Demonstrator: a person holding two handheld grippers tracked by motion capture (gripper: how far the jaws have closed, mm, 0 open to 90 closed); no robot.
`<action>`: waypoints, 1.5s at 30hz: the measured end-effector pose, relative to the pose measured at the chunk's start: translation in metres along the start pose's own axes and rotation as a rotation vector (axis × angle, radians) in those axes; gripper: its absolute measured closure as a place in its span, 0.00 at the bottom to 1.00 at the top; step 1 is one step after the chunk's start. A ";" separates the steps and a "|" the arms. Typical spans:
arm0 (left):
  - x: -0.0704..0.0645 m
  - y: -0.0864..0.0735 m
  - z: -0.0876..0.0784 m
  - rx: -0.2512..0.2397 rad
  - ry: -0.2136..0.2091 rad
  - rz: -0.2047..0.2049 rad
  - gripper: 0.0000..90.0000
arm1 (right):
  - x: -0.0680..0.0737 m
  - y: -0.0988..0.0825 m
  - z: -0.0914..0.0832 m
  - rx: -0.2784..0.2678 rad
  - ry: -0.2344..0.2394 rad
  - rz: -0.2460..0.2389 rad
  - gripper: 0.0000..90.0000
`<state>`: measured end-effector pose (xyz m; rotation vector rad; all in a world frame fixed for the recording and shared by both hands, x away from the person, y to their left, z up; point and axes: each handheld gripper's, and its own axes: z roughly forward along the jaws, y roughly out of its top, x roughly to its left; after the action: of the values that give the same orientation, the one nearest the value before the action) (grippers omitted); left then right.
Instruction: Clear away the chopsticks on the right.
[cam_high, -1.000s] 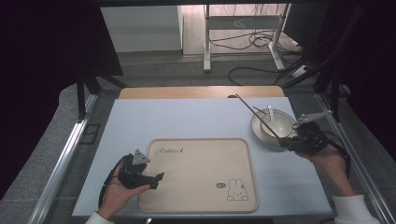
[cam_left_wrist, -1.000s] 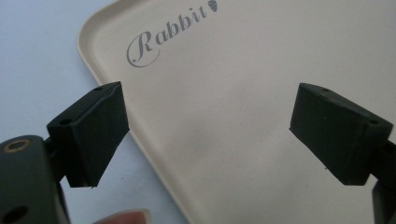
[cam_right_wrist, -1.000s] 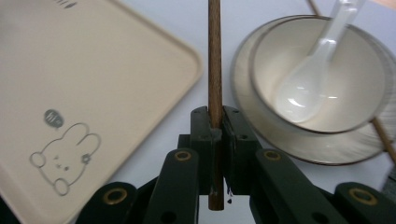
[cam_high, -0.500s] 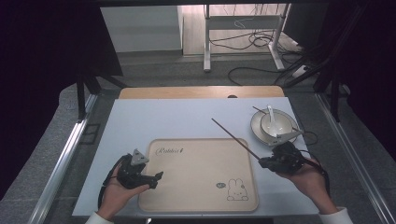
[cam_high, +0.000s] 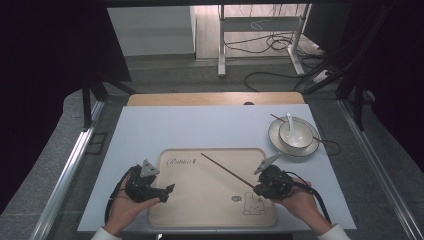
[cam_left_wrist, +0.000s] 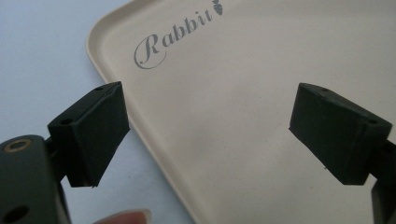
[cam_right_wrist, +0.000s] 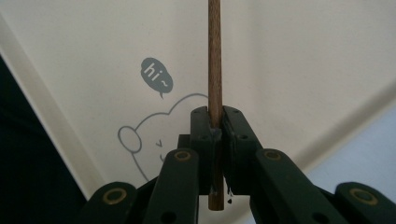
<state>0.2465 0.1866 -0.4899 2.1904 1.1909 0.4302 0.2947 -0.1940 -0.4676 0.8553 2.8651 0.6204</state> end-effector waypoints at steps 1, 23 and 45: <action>0.000 0.000 0.000 0.003 0.000 0.003 0.13 | 0.001 0.002 0.003 0.009 -0.008 -0.008 0.92; 0.002 -0.001 0.000 0.004 0.006 0.006 0.13 | 0.002 0.004 -0.009 -0.109 -0.044 -0.070 0.54; 0.004 0.000 0.000 0.011 0.011 0.014 0.13 | -0.163 -0.043 -0.130 -0.220 -0.231 0.187 0.49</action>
<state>0.2483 0.1897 -0.4902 2.2089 1.1873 0.4430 0.3845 -0.3614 -0.3711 1.0868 2.4767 0.7811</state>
